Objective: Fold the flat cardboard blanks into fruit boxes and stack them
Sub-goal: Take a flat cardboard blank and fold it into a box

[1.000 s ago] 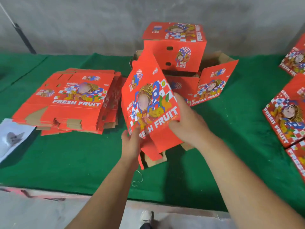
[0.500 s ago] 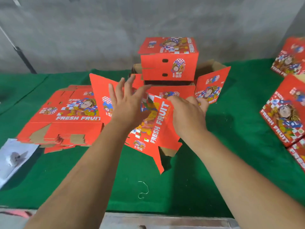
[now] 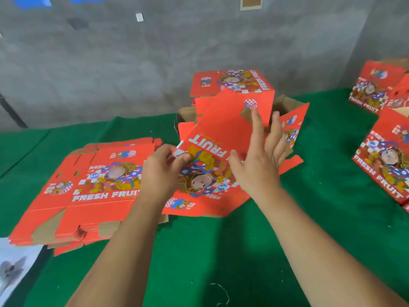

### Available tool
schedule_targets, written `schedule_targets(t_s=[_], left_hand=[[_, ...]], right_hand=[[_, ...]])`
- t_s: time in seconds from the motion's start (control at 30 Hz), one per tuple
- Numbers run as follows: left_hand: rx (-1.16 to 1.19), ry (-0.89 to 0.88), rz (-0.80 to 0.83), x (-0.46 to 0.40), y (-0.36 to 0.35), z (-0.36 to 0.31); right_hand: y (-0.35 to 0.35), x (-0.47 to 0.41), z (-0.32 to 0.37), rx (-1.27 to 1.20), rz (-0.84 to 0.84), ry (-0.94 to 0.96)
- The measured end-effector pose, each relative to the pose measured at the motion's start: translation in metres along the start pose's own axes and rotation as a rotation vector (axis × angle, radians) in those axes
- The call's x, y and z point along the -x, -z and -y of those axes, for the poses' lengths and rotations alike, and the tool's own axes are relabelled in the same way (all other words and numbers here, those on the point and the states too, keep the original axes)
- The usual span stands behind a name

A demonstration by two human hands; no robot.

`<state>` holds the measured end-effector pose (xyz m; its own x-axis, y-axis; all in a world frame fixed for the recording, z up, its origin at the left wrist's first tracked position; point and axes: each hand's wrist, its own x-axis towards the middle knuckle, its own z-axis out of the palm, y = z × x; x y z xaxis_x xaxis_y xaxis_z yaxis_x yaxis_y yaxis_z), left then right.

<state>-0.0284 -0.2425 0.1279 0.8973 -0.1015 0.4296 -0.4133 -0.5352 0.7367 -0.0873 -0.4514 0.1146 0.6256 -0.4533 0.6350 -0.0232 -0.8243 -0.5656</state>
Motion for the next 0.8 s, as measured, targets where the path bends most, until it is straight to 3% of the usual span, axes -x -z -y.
schedule_targets(t_s=[0.17,0.27,0.43,0.57,0.8], left_hand=[[0.186,0.052,-0.006,0.003,0.02,0.049],[0.252,0.042,-0.018,0.002,0.026,0.064],[0.4,0.128,0.008,0.003,0.024,0.079],[0.519,0.267,0.038,0.007,0.018,0.09],[0.487,0.254,-0.007,0.016,-0.016,0.091]], right_hand=[[-0.036,0.025,-0.046,-0.078,0.164,-0.485],[-0.047,0.036,-0.063,-0.159,0.235,-0.672],[-0.043,0.038,-0.09,-0.459,0.193,-0.731],[-0.034,0.028,-0.116,-0.638,0.255,-0.911],[-0.018,0.003,-0.121,-0.842,0.178,-0.85]])
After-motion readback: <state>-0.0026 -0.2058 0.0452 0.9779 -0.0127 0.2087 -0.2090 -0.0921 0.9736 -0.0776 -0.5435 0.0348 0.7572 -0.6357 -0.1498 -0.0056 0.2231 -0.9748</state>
